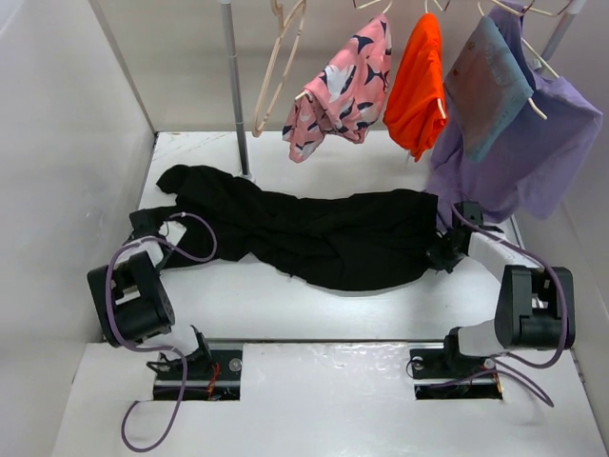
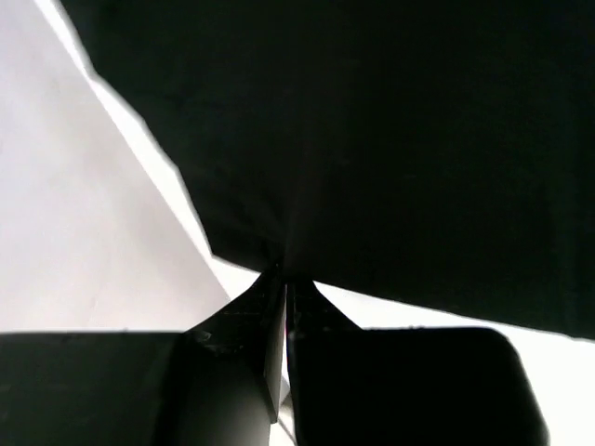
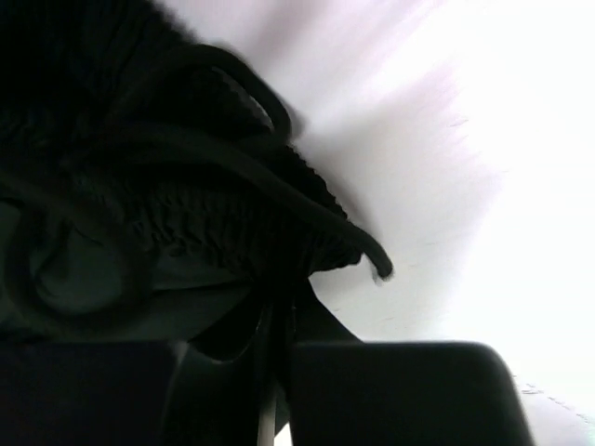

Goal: Place the trousers on the hanger
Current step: Flatten out the trousers at the center of the board, then fold the trousers at the center of the board.

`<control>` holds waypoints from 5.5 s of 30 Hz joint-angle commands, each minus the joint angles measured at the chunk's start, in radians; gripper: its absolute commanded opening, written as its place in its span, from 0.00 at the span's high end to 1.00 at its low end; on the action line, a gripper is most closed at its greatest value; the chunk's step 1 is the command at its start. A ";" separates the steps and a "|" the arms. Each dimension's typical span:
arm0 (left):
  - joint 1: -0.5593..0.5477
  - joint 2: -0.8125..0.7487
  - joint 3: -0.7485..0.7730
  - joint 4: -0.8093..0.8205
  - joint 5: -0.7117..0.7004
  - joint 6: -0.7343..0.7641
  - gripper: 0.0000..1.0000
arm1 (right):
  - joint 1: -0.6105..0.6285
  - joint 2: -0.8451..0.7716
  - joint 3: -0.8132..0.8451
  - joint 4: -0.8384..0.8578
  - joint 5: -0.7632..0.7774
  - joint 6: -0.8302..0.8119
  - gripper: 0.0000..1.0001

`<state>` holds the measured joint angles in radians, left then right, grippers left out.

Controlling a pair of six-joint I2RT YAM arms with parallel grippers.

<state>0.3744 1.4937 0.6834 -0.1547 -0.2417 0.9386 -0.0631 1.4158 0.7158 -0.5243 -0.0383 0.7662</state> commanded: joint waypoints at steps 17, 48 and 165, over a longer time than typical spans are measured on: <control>0.230 -0.216 0.182 -0.434 -0.077 0.266 0.94 | -0.219 -0.454 0.096 -0.316 0.207 0.114 1.00; -0.057 0.132 0.677 -0.477 0.579 -0.601 0.22 | -0.029 0.106 0.546 -0.135 0.190 -0.032 0.00; 0.072 -0.139 0.455 -0.812 0.058 -0.260 0.43 | 0.046 -0.484 0.214 -0.243 0.193 0.046 0.27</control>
<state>0.4763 1.3205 1.1046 -0.9329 -0.2577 0.7395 -0.1436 0.8856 0.8661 -0.8307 0.0956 0.8341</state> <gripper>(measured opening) 0.567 0.730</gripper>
